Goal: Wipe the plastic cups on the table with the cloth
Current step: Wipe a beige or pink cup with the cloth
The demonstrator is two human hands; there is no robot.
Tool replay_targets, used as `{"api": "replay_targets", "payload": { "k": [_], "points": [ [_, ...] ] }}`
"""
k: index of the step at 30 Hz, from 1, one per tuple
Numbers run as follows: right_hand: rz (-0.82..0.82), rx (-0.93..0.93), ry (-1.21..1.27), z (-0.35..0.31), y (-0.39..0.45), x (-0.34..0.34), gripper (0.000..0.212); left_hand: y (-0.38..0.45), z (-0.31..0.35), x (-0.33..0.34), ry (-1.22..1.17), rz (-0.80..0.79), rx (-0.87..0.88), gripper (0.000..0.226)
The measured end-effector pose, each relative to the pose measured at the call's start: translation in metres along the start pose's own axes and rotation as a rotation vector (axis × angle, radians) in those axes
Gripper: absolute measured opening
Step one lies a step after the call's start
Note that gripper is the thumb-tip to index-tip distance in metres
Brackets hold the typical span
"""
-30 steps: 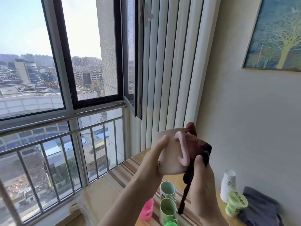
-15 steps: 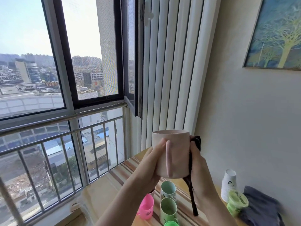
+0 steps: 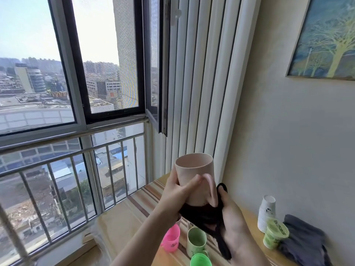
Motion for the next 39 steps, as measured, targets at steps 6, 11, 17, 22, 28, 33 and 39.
{"api": "replay_targets", "payload": {
  "k": [6,11,17,22,28,33,39],
  "points": [
    [0.048,-0.115,-0.377,0.007,0.007,-0.017,0.034,0.000,-0.004,-0.011,0.061,0.061,0.115,0.073],
    [0.114,-0.685,-0.889,-0.010,0.004,-0.026,0.038,-0.002,-0.012,-0.038,0.040,0.108,0.095,0.077],
    [-0.111,-0.837,-1.237,-0.010,0.011,-0.020,0.050,0.000,-0.031,-0.041,-0.036,0.123,0.011,0.067],
    [0.029,-0.844,-1.444,-0.018,0.024,-0.056,0.052,-0.003,-0.055,-0.079,0.065,0.202,-0.041,0.083],
    [0.195,-0.735,-1.564,-0.004,0.051,-0.109,0.036,-0.045,-0.167,-0.126,0.285,0.263,-0.235,0.084],
    [0.312,-0.624,-1.556,0.029,0.074,-0.158,0.030,-0.077,-0.255,-0.134,0.319,0.309,-0.371,0.079],
    [0.349,-0.434,-1.507,0.066,0.093,-0.203,0.025,-0.091,-0.327,-0.158,0.328,0.469,-0.450,0.091]
  ]
}}
Point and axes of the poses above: each hand's wrist, its own y-axis towards the middle knuckle, its own x-axis out of the palm, z = x × y, the point moved 4 cm from there along y, towards the middle knuckle
